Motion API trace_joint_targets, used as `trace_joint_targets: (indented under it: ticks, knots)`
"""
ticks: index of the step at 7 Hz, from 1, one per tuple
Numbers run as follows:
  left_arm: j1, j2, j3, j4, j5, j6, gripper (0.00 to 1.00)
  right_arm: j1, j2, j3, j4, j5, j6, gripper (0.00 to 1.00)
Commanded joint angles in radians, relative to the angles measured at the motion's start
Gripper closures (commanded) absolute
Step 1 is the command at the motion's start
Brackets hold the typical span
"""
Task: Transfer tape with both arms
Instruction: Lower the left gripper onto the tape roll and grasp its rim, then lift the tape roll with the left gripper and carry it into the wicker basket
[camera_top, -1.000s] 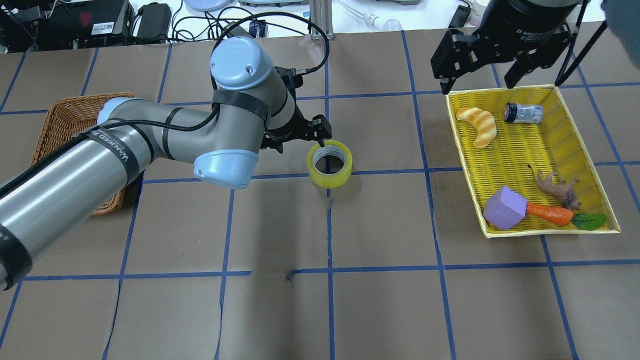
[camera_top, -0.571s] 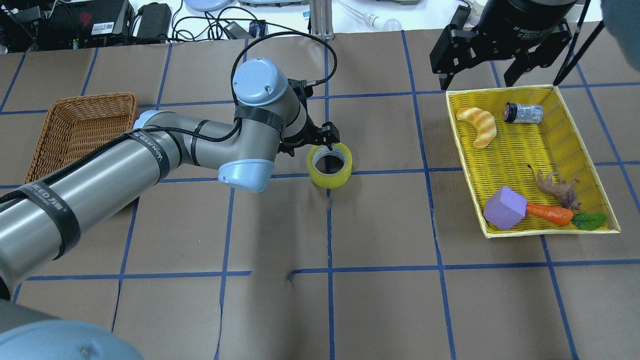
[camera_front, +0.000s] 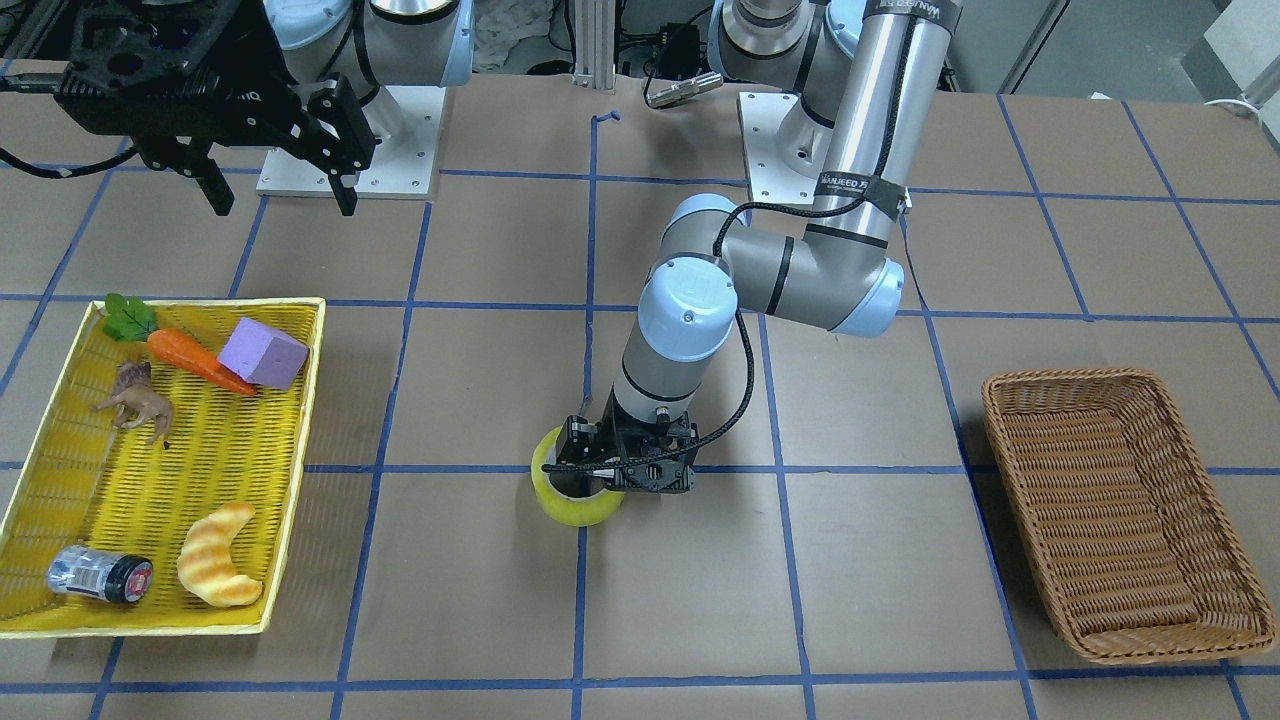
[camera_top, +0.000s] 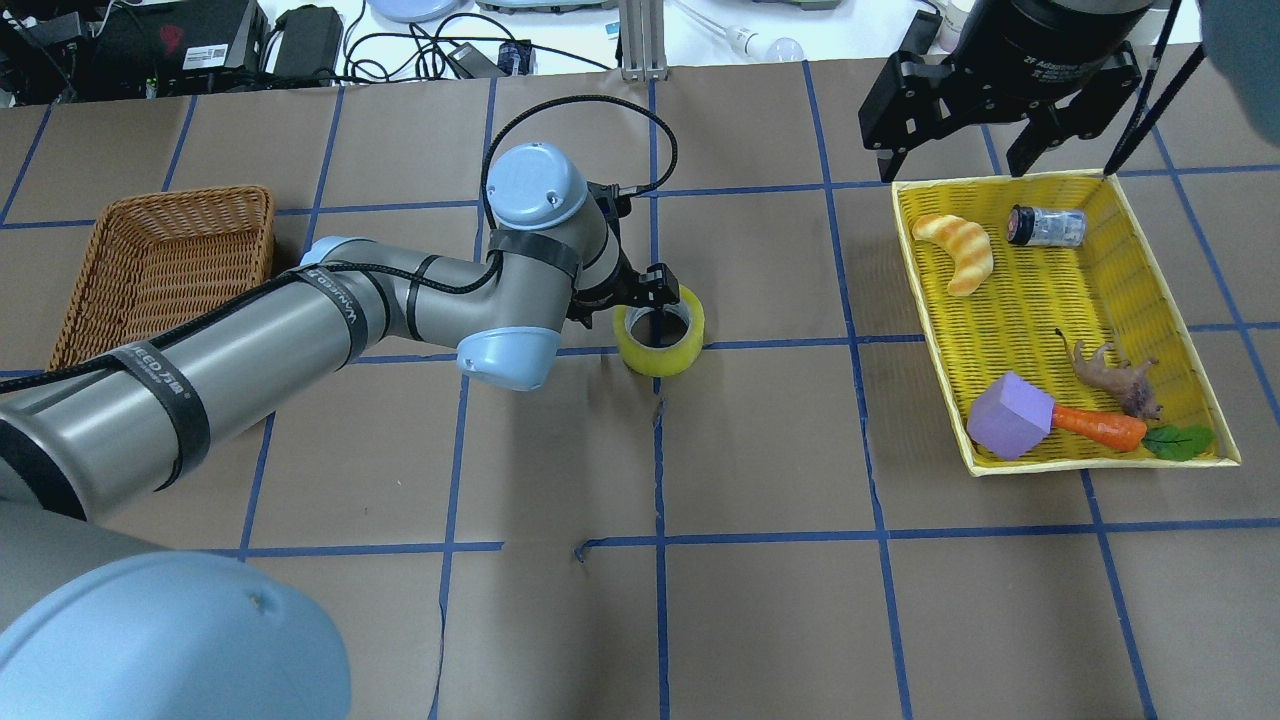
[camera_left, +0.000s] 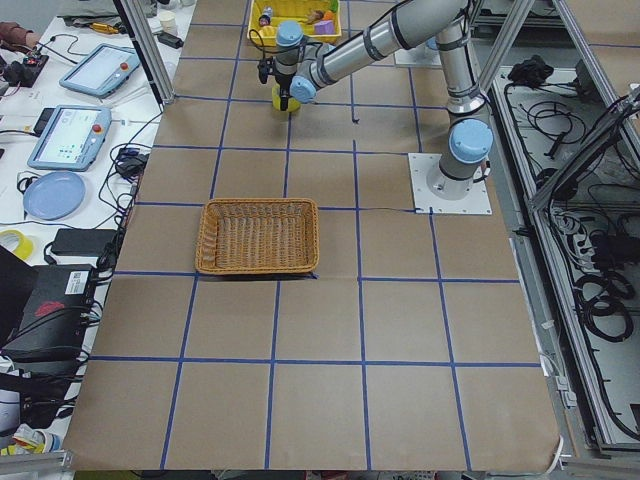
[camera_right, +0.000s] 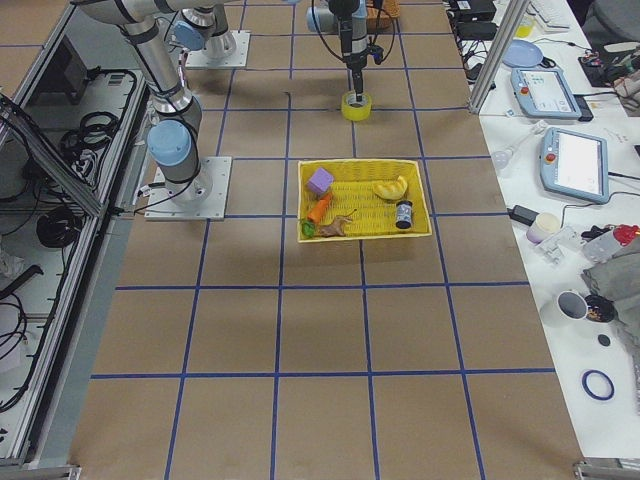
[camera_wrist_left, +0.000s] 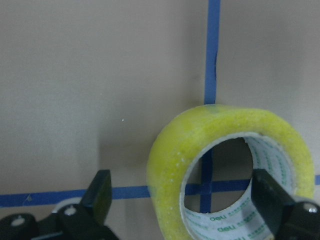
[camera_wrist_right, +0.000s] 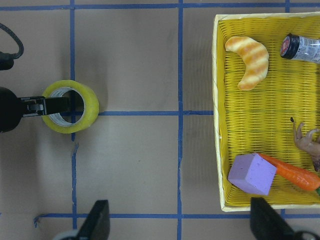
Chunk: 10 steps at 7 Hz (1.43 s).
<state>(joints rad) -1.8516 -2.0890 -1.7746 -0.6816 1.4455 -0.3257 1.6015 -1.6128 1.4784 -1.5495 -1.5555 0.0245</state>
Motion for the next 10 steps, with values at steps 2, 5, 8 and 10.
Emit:
trace_joint_targets:
  ticks: [2,5,8,10]
  knots:
    - [0.000,-0.003,-0.003,-0.004,0.015,0.027,0.76,0.000,0.001,0.002,0.002,0.000,0.000,0.00]
    - [0.008,0.019,0.004,-0.028,0.015,0.028,1.00,0.002,-0.001,0.003,0.005,0.000,0.000,0.00]
    - [0.222,0.114,0.041,-0.223,0.016,0.306,1.00,0.002,-0.001,0.005,0.005,-0.002,0.000,0.00]
    - [0.355,0.170,0.041,-0.269,0.109,0.466,1.00,-0.002,-0.001,0.005,0.008,-0.002,0.000,0.00]
